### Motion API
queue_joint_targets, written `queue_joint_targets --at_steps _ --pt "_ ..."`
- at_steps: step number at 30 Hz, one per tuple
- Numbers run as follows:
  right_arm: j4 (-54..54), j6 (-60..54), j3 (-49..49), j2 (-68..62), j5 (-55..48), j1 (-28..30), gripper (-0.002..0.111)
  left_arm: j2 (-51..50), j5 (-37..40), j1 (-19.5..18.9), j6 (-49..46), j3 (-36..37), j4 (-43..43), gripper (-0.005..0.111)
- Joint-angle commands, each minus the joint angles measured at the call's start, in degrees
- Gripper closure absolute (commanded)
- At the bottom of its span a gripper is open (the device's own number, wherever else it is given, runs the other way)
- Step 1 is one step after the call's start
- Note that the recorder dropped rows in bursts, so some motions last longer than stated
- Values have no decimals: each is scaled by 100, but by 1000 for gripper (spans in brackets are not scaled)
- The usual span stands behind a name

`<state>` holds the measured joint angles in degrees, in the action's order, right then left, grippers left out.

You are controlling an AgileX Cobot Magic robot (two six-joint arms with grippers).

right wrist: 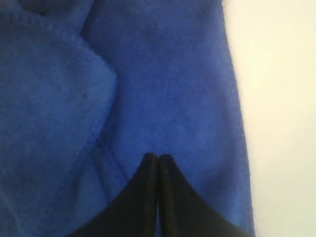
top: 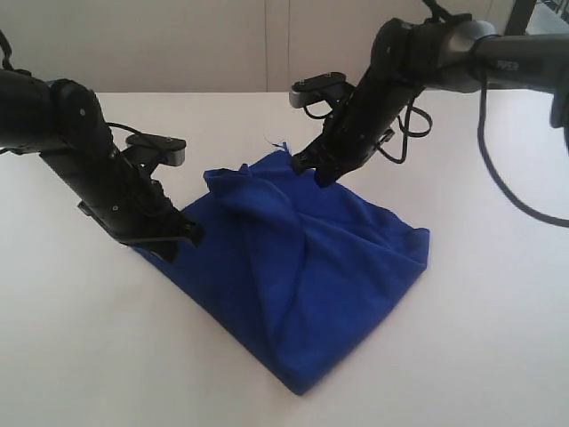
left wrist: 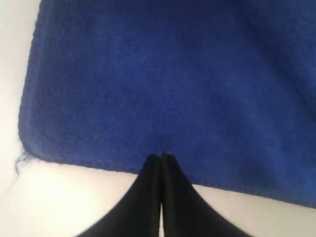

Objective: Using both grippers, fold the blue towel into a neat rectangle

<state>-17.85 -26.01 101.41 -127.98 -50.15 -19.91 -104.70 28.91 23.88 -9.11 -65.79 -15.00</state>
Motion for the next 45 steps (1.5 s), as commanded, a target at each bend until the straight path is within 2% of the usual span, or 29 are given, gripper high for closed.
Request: queue_joint_targets --at_steps 1,7,11,16,21,24,29,35,40,45 --pt "-31 -98 420 -395 173 1 108 -35 -287 23 -31 -34 4 107" --pt "8 -98 673 -757 369 1 108 -153 -651 23 -31 -34 4 107" --pt "458 -11 682 -874 393 13 108 -103 -650 23 -31 -34 4 107" --pt "1059 1127 682 -874 346 239 108 -90 -515 23 -31 -34 96 107" --pt "1566 2204 682 -874 -180 576 108 -90 -478 23 -31 -34 96 107" --pt "2103 3233 682 -874 -798 797 108 -90 -382 23 -31 -34 96 107" --pt "2120 3281 750 -737 -1006 846 108 -20 -419 39 -31 -34 -127 107" --pt "2108 3164 879 150 -946 846 108 230 -533 429 -215 -431 -450 107" --pt "2108 3072 879 461 -968 846 108 -70 -848 861 -586 -669 -758 107" --pt "2108 3072 843 450 -970 859 108 -564 -1121 964 -586 -846 -1115 107"
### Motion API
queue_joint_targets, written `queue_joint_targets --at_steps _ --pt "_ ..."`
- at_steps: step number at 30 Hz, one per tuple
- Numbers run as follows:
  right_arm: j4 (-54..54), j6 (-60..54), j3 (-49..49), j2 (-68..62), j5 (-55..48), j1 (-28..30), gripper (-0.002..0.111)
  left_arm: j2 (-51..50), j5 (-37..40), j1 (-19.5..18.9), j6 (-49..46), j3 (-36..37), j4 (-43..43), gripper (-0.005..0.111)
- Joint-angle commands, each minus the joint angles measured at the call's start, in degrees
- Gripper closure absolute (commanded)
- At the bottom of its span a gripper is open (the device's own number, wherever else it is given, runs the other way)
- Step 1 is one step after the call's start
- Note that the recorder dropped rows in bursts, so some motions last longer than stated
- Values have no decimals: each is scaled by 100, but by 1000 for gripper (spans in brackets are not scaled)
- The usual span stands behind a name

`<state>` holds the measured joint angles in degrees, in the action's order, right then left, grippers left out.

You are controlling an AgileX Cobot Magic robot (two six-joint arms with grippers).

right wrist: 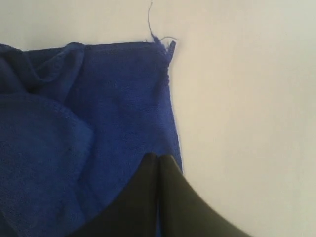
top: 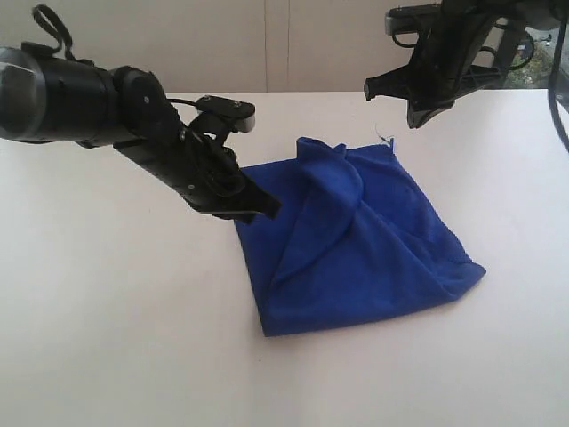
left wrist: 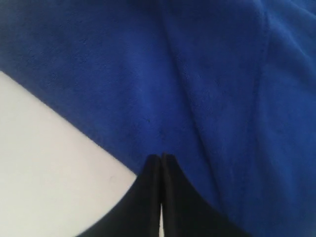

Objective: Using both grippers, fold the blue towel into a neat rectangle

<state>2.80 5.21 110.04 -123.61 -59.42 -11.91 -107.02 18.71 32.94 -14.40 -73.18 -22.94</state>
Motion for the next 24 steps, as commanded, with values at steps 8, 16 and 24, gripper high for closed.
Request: queue_joint_targets --at_steps 8,16,24 --pt "42 -50 -127 -101 59 59 108 -770 175 58 -95 -301 -661 107" --pt "20 -50 -145 -101 70 59 108 -1073 494 58 -108 -301 -602 107" --pt "9 -50 -145 -101 59 59 108 -1157 764 36 -77 -301 159 107"
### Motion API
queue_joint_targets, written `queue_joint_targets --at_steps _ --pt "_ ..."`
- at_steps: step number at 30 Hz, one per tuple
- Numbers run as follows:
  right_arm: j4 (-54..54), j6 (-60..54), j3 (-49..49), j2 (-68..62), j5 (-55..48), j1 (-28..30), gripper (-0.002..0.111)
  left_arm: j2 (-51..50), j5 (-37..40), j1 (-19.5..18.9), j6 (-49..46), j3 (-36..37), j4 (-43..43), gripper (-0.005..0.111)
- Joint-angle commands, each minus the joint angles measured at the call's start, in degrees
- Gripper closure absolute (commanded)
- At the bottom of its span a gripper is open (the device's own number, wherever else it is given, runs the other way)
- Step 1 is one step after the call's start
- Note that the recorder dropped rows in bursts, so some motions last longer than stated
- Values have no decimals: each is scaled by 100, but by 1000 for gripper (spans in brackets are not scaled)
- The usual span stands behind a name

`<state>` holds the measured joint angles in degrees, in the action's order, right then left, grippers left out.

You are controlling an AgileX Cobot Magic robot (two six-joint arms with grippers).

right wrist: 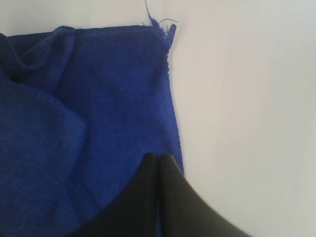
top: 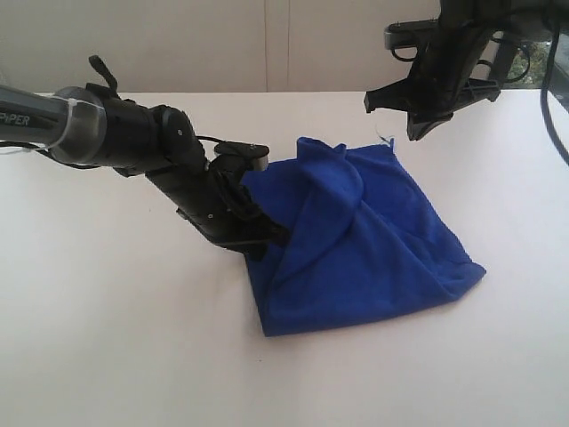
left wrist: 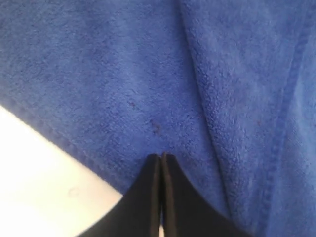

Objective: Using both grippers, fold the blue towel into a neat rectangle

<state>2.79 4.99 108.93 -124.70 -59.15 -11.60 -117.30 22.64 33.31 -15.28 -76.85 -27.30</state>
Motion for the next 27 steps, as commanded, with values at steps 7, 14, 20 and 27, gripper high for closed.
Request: queue_joint_targets --at_steps 7,14,20,27 --pt "0 -27 -34 9 11 28 108 -129 1008 -13 771 79 2367 107" --pt "-23 -27 -34 9 -35 28 108 -129 1804 -13 851 79 3908 107" --pt "-64 -27 -34 9 -50 28 108 -129 2201 -13 939 79 4616 107" --pt "-171 -27 -34 9 -50 28 108 -129 2189 -13 939 79 5035 107"
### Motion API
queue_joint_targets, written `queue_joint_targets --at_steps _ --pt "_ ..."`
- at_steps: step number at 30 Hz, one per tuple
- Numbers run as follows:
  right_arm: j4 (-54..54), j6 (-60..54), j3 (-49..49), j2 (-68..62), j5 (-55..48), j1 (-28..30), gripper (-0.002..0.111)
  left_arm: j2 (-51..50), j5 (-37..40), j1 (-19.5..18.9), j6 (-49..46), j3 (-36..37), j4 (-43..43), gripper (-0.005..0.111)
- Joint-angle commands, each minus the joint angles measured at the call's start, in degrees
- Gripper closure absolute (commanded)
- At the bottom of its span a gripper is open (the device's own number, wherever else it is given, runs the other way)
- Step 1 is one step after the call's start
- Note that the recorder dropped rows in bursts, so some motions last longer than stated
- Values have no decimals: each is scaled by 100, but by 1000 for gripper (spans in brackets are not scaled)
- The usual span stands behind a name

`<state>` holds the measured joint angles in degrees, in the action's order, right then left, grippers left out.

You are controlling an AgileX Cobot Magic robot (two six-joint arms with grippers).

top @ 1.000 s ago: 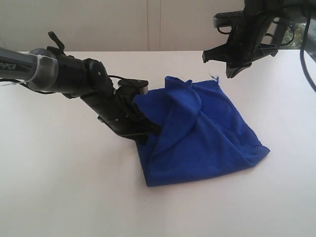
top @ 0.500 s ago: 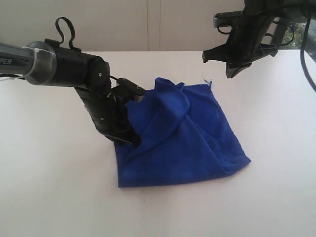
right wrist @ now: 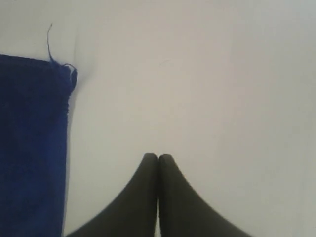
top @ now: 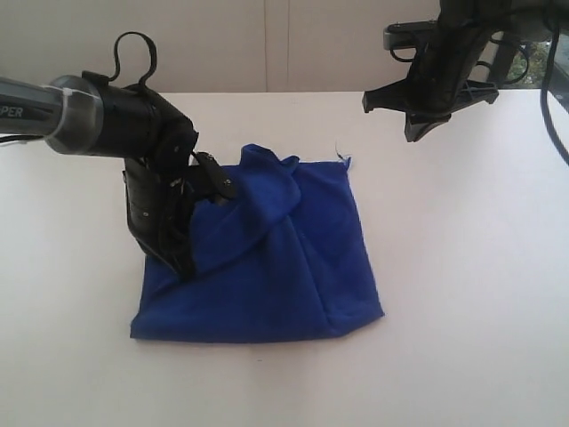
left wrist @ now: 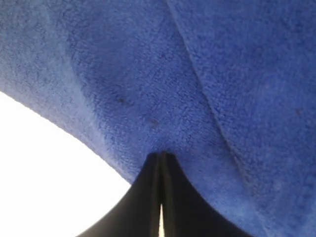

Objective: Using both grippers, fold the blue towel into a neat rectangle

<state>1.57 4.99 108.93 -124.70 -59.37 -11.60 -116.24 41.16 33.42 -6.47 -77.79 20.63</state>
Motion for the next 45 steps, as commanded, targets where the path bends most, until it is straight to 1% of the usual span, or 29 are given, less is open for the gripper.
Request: queue_joint_targets --at_steps 1,10,16,19,23,25,27,28,29,31,35,38,43,45 --pt "-50 -27 -34 9 -16 28 108 -235 322 -24 59 173 265 107" --pt "-91 -27 -34 9 -4 28 108 -177 333 -2 125 112 256 107" --pt "-157 -27 -34 9 55 28 108 308 505 -2 243 -169 161 107" --pt "-281 -27 -34 9 167 28 108 594 504 -2 243 -286 -112 107" --pt "-776 -98 -34 9 247 28 108 820 332 -2 -201 -503 -858 107" --pt "-1297 -499 -34 9 182 73 108 870 156 -2 -565 -608 -1351 107" --pt "-2104 -1195 -34 9 28 185 108 880 -64 20 -974 -714 -1725 107" --pt "-2708 -1558 -34 9 -87 304 108 880 -160 61 -1129 -785 -1827 107" --pt "-3054 -1818 -34 9 -125 392 108 880 -245 110 -1186 -861 -1884 107" --pt "-3457 -1960 -34 9 -160 592 108 867 -481 224 -1194 -955 -1883 107" --pt "-3456 -1960 -34 9 -271 982 108 676 -1099 359 -1194 -1185 -1872 107" --pt "-3456 -2003 -34 9 -502 1168 108 319 -1478 396 -1210 -1362 -1845 107" --pt "-3440 -2133 -34 9 -591 1295 108 -253 -2155 396 -1857 -1509 -1845 107" --pt "-3440 -2145 -34 9 -577 1295 108 -420 -2467 396 -2059 -1509 -1845 102"
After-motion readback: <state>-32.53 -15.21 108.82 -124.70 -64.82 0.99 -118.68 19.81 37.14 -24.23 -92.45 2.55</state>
